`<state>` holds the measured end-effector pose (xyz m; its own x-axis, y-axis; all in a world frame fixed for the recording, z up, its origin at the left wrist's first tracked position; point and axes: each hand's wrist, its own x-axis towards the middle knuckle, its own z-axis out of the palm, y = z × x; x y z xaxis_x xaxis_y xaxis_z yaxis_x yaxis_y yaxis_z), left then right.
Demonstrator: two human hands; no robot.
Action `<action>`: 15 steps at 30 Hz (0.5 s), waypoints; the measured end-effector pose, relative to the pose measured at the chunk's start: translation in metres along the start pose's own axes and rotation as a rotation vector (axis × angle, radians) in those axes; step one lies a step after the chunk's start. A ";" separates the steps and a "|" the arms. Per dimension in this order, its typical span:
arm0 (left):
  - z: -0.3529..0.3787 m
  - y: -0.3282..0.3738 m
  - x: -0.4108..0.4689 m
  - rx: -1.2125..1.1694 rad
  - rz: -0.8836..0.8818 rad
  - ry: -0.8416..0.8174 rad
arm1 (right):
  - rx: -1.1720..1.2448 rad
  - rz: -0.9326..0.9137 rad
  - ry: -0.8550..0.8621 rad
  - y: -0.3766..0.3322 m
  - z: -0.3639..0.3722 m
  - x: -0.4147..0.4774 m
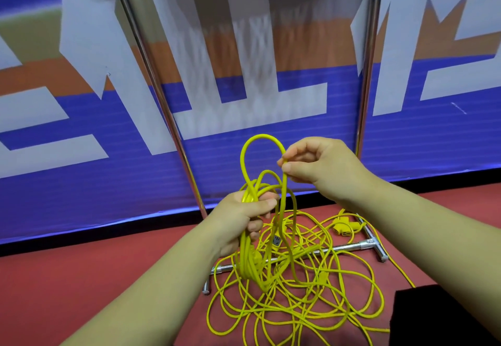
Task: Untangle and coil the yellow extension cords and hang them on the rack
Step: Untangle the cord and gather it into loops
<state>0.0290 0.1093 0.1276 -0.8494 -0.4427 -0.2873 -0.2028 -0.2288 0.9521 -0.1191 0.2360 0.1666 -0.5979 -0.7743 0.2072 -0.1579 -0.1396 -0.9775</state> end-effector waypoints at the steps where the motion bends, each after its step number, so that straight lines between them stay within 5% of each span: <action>1: 0.003 0.000 0.001 -0.001 -0.013 -0.032 | -0.003 -0.010 0.015 0.000 0.000 0.001; 8: 0.019 -0.005 0.011 0.123 0.024 -0.103 | 0.002 -0.003 0.067 0.010 -0.005 0.005; 15: 0.013 0.022 0.007 -0.020 0.121 -0.054 | -0.042 0.007 0.018 0.018 -0.016 0.005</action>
<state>0.0122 0.1120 0.1474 -0.8922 -0.4211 -0.1634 -0.0877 -0.1934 0.9772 -0.1370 0.2393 0.1510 -0.6133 -0.7636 0.2019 -0.1866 -0.1083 -0.9764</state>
